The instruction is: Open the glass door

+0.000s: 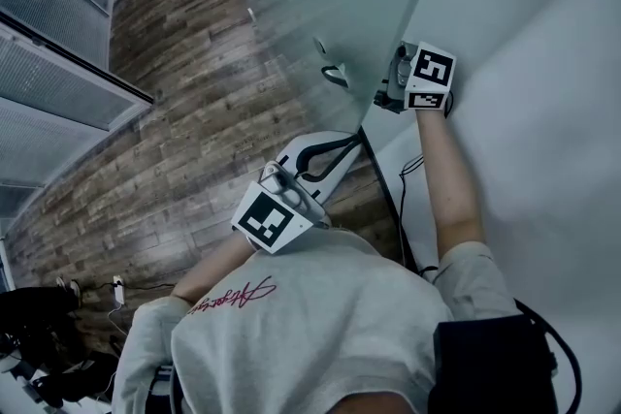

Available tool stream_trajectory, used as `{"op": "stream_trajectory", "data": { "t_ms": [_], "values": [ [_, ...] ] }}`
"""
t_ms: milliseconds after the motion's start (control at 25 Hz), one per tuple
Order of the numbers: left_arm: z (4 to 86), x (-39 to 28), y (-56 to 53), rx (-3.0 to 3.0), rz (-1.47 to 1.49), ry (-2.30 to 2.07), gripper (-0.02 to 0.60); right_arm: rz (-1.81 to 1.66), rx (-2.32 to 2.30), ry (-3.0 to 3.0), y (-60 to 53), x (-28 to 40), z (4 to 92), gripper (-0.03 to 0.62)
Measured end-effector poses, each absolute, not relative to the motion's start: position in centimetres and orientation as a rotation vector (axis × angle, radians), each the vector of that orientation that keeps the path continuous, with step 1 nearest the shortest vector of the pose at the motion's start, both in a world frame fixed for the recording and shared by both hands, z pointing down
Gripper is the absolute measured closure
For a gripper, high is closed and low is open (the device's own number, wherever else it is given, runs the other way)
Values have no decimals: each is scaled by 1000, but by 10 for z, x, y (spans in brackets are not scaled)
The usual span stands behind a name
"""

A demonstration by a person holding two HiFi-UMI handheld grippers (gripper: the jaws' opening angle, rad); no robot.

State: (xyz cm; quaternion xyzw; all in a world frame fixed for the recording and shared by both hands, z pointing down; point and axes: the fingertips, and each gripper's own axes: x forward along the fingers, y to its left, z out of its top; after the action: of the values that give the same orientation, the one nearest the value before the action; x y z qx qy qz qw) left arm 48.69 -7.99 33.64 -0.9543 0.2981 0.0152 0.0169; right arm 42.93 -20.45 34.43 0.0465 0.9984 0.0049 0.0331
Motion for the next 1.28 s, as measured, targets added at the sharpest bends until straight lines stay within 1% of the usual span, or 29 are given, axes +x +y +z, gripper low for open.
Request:
{"op": "stream_trajectory", "data": {
  "t_ms": [400, 560, 800, 960, 1000, 1080, 1280],
  "values": [
    [339, 483, -81, -2973, 40, 937, 563, -24, 160, 3107, -204, 430, 347, 433],
    [339, 480, -83, -2975, 40, 938, 563, -52, 162, 3121, -210, 441, 347, 430],
    [344, 482, -83, -2983, 60, 912, 563, -21, -24, 3103, -215, 453, 352, 431],
    [341, 481, -82, -2989, 90, 905, 563, 94, -314, 3077, -224, 466, 354, 434],
    [340, 480, -82, -2991, 97, 906, 563, 127, -409, 3056, -227, 473, 352, 444],
    [338, 478, -84, -2993, 108, 900, 563, 170, -577, 2999, -229, 486, 348, 515],
    [333, 475, -77, -3009, 137, 884, 563, 218, -893, 2890, -204, 512, 339, 546]
  ]
}}
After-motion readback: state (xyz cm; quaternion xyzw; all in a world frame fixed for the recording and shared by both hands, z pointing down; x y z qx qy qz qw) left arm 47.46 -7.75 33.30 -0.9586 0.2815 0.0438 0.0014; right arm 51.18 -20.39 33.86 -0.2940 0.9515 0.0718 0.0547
